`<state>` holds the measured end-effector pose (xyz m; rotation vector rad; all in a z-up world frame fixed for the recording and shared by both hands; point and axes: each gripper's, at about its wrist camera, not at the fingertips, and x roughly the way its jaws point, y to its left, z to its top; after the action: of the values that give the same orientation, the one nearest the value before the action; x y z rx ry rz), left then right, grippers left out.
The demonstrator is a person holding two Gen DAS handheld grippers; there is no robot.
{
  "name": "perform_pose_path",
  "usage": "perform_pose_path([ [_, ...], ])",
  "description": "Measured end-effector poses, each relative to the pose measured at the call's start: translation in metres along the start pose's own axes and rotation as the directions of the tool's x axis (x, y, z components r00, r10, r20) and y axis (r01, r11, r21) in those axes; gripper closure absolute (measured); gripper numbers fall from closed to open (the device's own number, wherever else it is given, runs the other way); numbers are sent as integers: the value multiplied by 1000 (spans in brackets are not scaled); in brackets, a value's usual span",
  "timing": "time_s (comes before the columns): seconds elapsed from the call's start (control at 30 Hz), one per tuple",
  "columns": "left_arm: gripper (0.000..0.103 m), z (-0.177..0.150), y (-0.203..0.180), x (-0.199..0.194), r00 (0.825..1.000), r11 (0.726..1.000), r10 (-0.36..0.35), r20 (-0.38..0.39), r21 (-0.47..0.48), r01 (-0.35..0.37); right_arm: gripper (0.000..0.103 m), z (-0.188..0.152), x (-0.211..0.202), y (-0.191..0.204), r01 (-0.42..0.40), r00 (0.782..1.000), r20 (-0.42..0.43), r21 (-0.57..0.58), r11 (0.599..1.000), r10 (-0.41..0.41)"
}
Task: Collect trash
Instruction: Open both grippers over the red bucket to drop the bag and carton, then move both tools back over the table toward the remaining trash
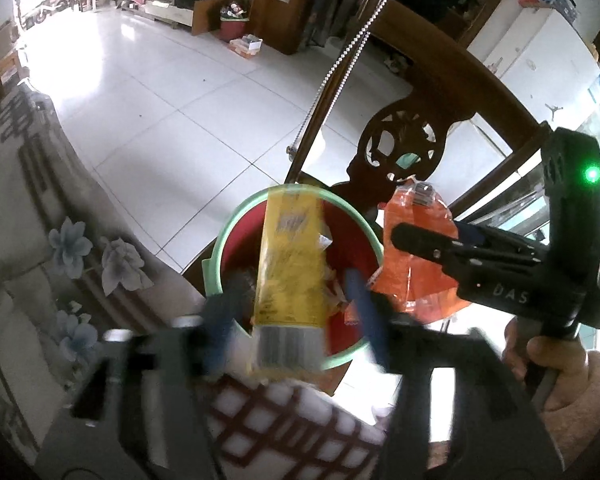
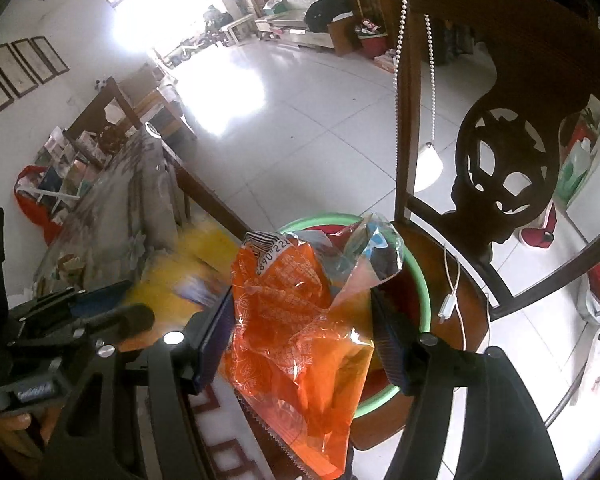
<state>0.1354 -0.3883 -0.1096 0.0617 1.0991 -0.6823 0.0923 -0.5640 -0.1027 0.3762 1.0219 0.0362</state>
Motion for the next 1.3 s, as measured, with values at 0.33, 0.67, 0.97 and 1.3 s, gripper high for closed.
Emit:
perform_pose_path([
  [0.33, 34, -5, 24, -20, 999, 998, 27, 35, -55, -25, 26, 3, 3, 3, -4, 1000, 5, 3, 1000, 4],
  [0.67, 33, -30, 52, -44, 998, 993, 45, 52, -115, -39, 25, -9, 3, 27, -2, 1000, -3, -19, 1000, 2],
  [0.97, 28, -72, 98, -90, 991, 981, 99, 87, -179, -82, 24, -31, 10, 82, -19, 999, -35, -71, 997, 17],
  [1.3, 26, -163, 214, -170, 958, 892, 281, 59, -385, -238, 24, -83, 31, 200, -136, 983, -151, -226, 965, 103],
])
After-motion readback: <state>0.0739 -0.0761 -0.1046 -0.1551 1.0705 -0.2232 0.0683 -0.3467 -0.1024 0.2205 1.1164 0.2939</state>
